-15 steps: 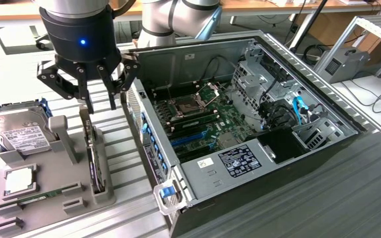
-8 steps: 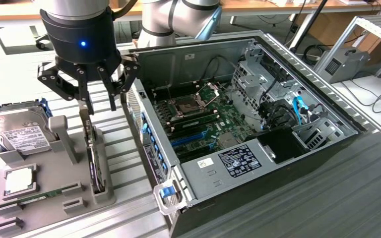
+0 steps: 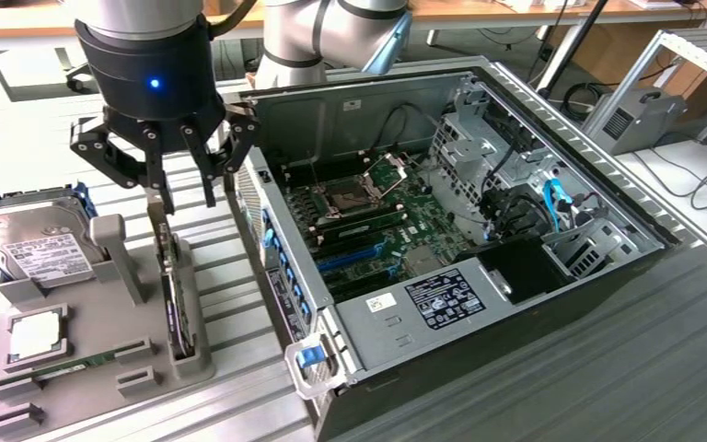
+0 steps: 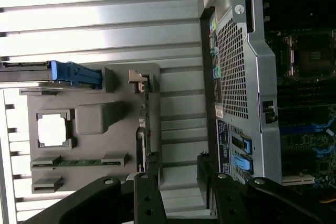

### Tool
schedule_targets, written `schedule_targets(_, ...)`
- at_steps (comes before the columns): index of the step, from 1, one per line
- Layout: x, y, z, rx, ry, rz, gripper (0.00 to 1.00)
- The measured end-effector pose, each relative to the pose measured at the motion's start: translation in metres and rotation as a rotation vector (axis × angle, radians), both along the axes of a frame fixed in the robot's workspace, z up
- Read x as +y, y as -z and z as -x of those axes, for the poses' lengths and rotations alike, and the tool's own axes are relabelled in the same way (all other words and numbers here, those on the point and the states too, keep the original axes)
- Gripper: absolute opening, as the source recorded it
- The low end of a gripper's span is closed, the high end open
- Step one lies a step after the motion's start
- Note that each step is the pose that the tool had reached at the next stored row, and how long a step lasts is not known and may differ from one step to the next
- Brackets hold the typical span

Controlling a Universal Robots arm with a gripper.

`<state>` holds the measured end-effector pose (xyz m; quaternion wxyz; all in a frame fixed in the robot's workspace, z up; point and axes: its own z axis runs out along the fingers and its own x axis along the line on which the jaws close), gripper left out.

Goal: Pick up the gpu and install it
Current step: 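Pick up the gpu and move the gpu toward the slot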

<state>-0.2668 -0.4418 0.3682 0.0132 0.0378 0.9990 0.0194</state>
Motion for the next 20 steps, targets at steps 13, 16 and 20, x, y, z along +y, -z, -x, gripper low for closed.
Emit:
schedule_targets(13,-0.003,0.0091,0.002,0.0,0.0,0.0,0.42)
schedule_targets(16,-0.0037,0.0111,0.003,0.0,0.0,0.0,0.42)
schedule_targets(20,-0.0046,0.014,0.005,0.0001,0.0,0.0001,0.42)
